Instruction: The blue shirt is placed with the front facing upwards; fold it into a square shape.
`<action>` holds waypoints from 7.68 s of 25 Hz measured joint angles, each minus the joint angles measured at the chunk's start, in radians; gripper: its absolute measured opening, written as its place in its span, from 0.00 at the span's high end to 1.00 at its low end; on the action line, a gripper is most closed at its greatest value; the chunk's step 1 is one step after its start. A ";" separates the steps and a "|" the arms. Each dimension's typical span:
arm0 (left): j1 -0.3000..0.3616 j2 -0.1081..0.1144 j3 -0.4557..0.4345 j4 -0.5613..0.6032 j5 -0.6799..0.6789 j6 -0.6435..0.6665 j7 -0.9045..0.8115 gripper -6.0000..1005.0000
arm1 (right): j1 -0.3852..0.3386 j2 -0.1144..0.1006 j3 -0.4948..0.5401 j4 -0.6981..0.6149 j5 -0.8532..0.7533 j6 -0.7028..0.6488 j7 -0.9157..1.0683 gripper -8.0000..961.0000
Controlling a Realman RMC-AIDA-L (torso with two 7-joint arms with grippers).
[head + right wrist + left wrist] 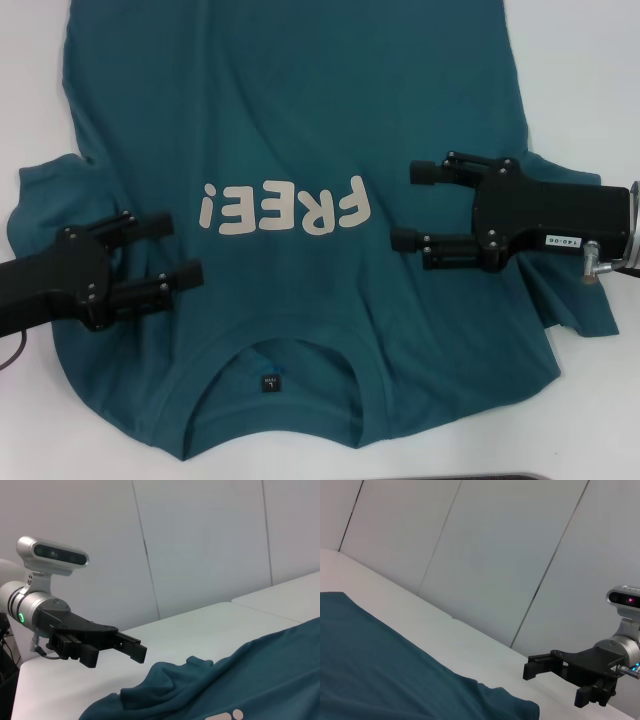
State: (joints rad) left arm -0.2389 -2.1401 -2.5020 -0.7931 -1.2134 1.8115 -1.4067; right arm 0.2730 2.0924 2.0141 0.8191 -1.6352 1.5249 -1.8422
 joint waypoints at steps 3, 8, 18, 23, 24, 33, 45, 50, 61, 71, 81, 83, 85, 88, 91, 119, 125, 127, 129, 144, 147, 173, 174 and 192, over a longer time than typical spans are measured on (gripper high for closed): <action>0.001 0.000 0.000 0.000 0.000 0.000 0.000 0.16 | 0.000 0.000 0.000 0.000 0.000 0.000 0.000 0.07; 0.001 0.000 0.000 0.000 0.000 0.000 0.000 0.16 | 0.000 0.000 0.000 0.000 0.000 0.000 0.000 0.07; 0.000 0.001 -0.008 0.000 -0.002 0.000 -0.025 0.17 | 0.000 0.000 0.000 0.000 0.002 0.001 0.003 0.07; -0.031 0.034 -0.045 0.004 -0.004 0.006 -0.252 0.17 | 0.018 -0.005 0.012 0.000 0.030 -0.002 0.115 0.07; -0.039 0.045 -0.050 0.006 -0.004 0.011 -0.322 0.17 | 0.028 -0.006 0.027 0.000 0.031 -0.003 0.168 0.07; -0.082 0.095 -0.090 0.008 0.000 0.070 -0.784 0.18 | 0.157 -0.058 0.083 -0.058 -0.002 0.017 0.642 0.07; -0.069 0.118 -0.183 0.086 0.009 0.076 -1.025 0.19 | 0.274 -0.087 0.191 -0.189 -0.068 0.095 0.892 0.08; -0.062 0.117 -0.199 0.089 0.008 0.082 -1.029 0.19 | 0.276 -0.090 0.254 -0.241 -0.067 0.091 0.954 0.08; -0.063 0.132 -0.201 0.089 0.036 0.069 -1.026 0.20 | 0.292 -0.115 0.228 -0.233 -0.155 0.145 0.913 0.08; -0.060 0.163 -0.280 0.088 0.156 -0.100 -1.095 0.21 | 0.289 -0.125 0.231 -0.232 -0.158 0.113 0.935 0.08; -0.066 0.181 -0.306 0.097 0.231 -0.211 -1.129 0.22 | 0.289 -0.126 0.242 -0.234 -0.151 0.061 0.942 0.08; -0.067 0.180 -0.303 0.103 0.231 -0.232 -1.130 0.22 | 0.287 -0.126 0.252 -0.237 -0.151 0.060 0.942 0.08; -0.067 0.179 -0.298 0.104 0.232 -0.251 -1.130 0.22 | 0.286 -0.126 0.263 -0.239 -0.150 0.060 0.943 0.08; -0.069 0.178 -0.295 0.104 0.232 -0.289 -1.126 0.22 | 0.284 -0.126 0.275 -0.240 -0.150 0.060 0.943 0.09; -0.070 0.176 -0.283 0.104 0.232 -0.316 -1.118 0.22 | 0.283 -0.126 0.279 -0.242 -0.151 0.060 0.943 0.09; -0.089 0.173 -0.178 0.114 0.235 -0.439 -1.083 0.25 | 0.282 -0.126 0.294 -0.242 -0.150 0.060 0.943 0.09; -0.096 0.173 -0.160 0.138 0.236 -0.448 -1.080 0.25 | 0.282 -0.126 0.298 -0.242 -0.150 0.061 0.943 0.09; -0.097 0.174 -0.159 0.140 0.241 -0.448 -1.079 0.25 | 0.282 -0.126 0.298 -0.242 -0.150 0.061 0.943 0.09; -0.101 0.174 -0.158 0.141 0.253 -0.448 -1.079 0.25 | 0.282 -0.126 0.298 -0.242 -0.150 0.061 0.943 0.09; -0.156 0.182 -0.145 0.190 0.263 -0.426 -1.069 0.27 | 0.276 -0.127 0.308 -0.242 -0.155 0.062 0.942 0.10; -0.147 0.185 -0.150 0.168 0.262 -0.402 -1.082 0.27 | 0.270 -0.129 0.309 -0.242 -0.152 0.063 0.942 0.10; -0.151 0.191 -0.166 0.145 0.304 -0.350 -1.080 0.96 | 0.265 -0.132 0.333 -0.244 -0.150 0.069 0.946 0.10; -0.151 0.193 -0.170 0.130 0.304 -0.342 -1.080 0.97 | 0.265 -0.132 0.333 -0.244 -0.150 0.069 0.946 0.10; -0.292 0.286 -0.162 -0.009 0.603 -0.240 -1.141 0.99 | 0.264 -0.132 0.333 -0.244 -0.153 0.071 0.951 0.11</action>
State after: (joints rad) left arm -0.5311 -1.8543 -2.6644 -0.8019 -0.6107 1.5711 -2.5481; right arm 0.5372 1.9604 2.3470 0.5752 -1.7884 1.5955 -0.8913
